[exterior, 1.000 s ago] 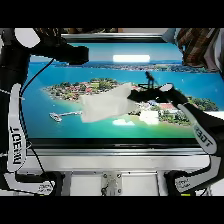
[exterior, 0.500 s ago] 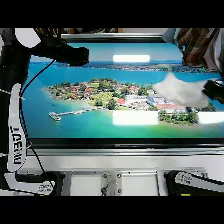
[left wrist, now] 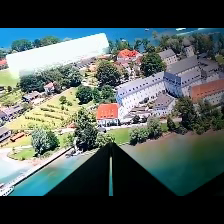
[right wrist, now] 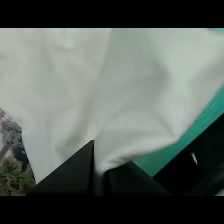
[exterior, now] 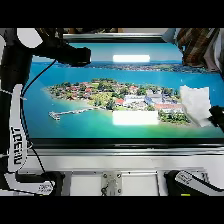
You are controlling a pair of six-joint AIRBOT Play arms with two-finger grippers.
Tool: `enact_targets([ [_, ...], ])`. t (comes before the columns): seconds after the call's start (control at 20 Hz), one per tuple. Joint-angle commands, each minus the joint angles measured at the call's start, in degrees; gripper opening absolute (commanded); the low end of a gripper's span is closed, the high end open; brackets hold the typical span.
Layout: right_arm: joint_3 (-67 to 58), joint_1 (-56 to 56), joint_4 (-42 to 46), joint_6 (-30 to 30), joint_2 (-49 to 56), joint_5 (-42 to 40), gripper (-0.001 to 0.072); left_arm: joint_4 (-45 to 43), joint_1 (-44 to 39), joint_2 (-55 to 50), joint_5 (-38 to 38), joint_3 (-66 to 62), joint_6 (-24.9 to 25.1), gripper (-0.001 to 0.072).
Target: Fold the clothes and pants, and hang the long-sleeved shirts on hangers.
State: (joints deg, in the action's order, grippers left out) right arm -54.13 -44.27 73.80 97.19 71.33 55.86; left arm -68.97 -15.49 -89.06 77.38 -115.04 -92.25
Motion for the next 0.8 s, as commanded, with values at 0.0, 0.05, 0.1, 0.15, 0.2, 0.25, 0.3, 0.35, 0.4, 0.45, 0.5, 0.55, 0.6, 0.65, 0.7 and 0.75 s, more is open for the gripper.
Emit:
enact_targets([
  [0.0,5.25,1.2,4.39,1.44,-3.76,0.76,0.0019,-0.02,-0.42,0.0,0.02,-0.04,-0.13,0.0008],
  [0.05,5.16,1.01,6.58,1.4,-4.7,1.01,0.0021,-0.02,-0.39,0.0,0.09,-0.04,-0.15,0.0008],
  [0.1,5.07,0.66,8.94,1.4,-5.9,1.49,0.0022,-0.04,-0.39,0.09,0.13,-0.04,-0.13,0.0008],
  [0.15,5.05,0.39,10.8,1.29,-7.3,1.7,0.0096,-0.04,-0.42,0.22,0.09,-0.04,-0.13,0.0007],
  [0.2,5.05,0.17,11.52,0.39,-9.07,1.84,0.0352,-0.07,-0.42,0.52,0.02,-0.04,-0.15,0.0007],
  [0.25,5.01,-0.09,11.74,0.09,-11.13,1.53,0.0581,-0.2,-0.42,0.94,0.02,-0.02,-0.13,0.0007],
  [0.3,4.74,-0.11,11.67,0.11,-13.2,1.27,0.0606,-0.57,-0.44,1.55,0.07,0.02,-0.15,0.0007],
  [0.35,4.52,0.24,10.8,0.09,-15.72,0.46,0.0607,-0.52,-0.44,2.49,-0.04,0.31,-0.15,0.0007],
  [0.4,4.44,1.05,9.27,0.09,-18.36,-0.11,0.0607,-0.55,-0.48,4.15,-1.4,2.08,-0.15,0.0007],
  [0.45,4.44,2.89,6.71,-0.7,-21.29,-0.17,0.0607,-0.55,-0.48,6.34,-3.39,5.07,-0.15,0.0007],
  [0.5,4.48,5.92,2.51,-3.21,-23.98,-0.04,0.0607,-0.55,-0.48,8.92,-5.7,9.2,-0.15,0.0007],
  [0.55,4.52,9.84,-1.92,-6.23,-25.99,-0.09,0.0607,-0.55,-0.48,11.26,-7.43,13.33,-0.15,0.0007],
  [0.6,4.52,14.58,-5.9,-9.01,-27.41,-0.09,0.0607,-0.55,-0.66,13.7,-8.98,18.01,-0.15,0.0007],
  [0.65,4.52,20.41,-9.33,-11.63,-28.2,-0.07,0.0607,-0.55,-1.09,15.89,-10.27,22.56,-0.13,0.0007],
  [0.7,4.52,26.27,-11.47,-13.53,-28.33,-0.07,0.0607,-0.52,-1.07,17.68,-11.39,26.29,-0.13,0.0008],
  [0.75,4.52,32.79,-12.2,-14.88,-28.11,-0.09,0.0607,-0.44,-1.09,19.12,-12.24,29.44,-0.13,0.0007],
])
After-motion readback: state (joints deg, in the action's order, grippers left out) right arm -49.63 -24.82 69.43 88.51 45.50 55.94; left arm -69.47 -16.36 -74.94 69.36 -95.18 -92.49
